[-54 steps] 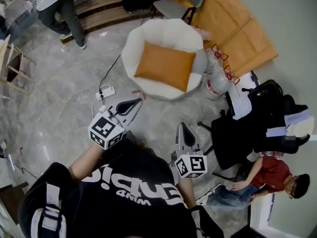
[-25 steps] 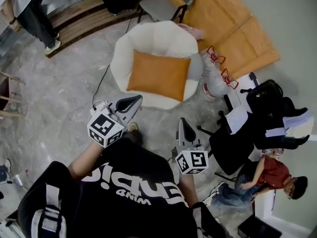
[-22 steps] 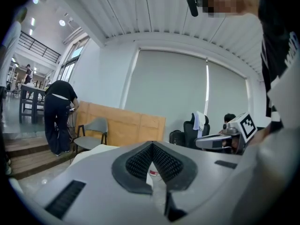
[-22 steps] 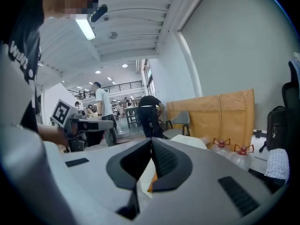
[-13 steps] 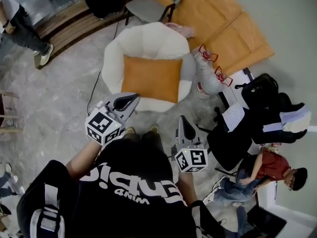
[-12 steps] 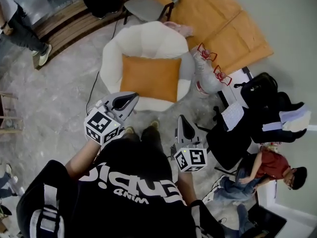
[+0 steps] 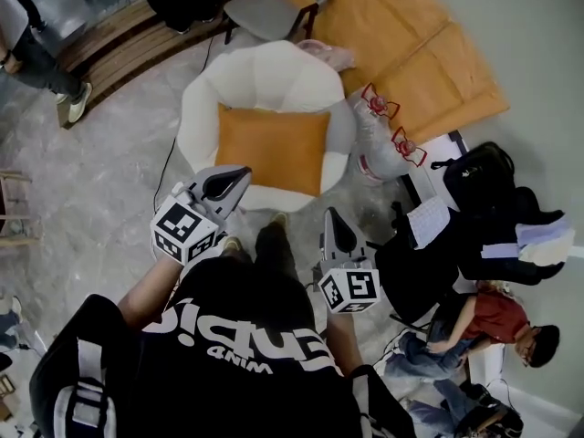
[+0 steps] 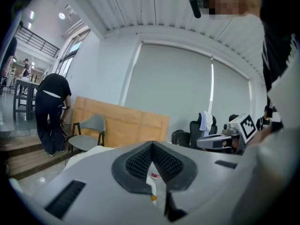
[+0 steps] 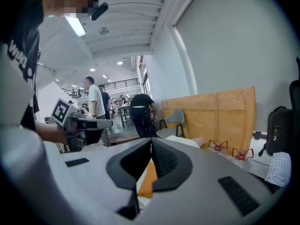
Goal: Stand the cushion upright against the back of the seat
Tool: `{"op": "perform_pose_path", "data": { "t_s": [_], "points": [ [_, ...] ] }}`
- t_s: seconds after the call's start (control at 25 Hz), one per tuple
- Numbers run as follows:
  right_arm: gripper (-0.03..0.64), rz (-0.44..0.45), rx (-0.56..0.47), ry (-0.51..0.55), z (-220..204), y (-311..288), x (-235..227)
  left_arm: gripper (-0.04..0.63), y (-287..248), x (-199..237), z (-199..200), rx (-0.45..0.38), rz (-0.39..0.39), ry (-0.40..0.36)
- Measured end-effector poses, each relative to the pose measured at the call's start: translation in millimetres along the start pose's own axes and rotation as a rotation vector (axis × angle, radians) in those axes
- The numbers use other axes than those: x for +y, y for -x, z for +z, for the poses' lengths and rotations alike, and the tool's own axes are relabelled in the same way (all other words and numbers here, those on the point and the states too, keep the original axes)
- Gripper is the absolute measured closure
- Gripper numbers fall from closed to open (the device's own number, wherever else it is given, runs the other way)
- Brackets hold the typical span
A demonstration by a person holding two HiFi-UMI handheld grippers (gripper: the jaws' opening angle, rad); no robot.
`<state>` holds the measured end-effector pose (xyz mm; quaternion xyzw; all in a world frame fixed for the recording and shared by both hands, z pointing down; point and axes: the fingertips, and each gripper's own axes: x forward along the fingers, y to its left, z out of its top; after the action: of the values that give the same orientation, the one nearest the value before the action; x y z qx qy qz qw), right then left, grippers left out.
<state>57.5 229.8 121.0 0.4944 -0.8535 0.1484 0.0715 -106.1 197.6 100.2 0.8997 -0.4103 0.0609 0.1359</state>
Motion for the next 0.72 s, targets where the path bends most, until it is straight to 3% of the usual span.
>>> {"op": "perform_pose_path", "data": {
  "t_s": [0.4, 0.72],
  "points": [
    [0.595, 0.019, 0.011, -0.065, 18.6, -57.9, -98.2, 0.588, -110.7, 12.4, 24.6, 0.027, -0.043, -0.003],
    [0.595, 0.089, 0.035, -0.08, 24.5, -105.7, -146.6, 0.588, -179.3, 38.1, 51.3, 0.013, 0.032, -0.04]
  ]
}}
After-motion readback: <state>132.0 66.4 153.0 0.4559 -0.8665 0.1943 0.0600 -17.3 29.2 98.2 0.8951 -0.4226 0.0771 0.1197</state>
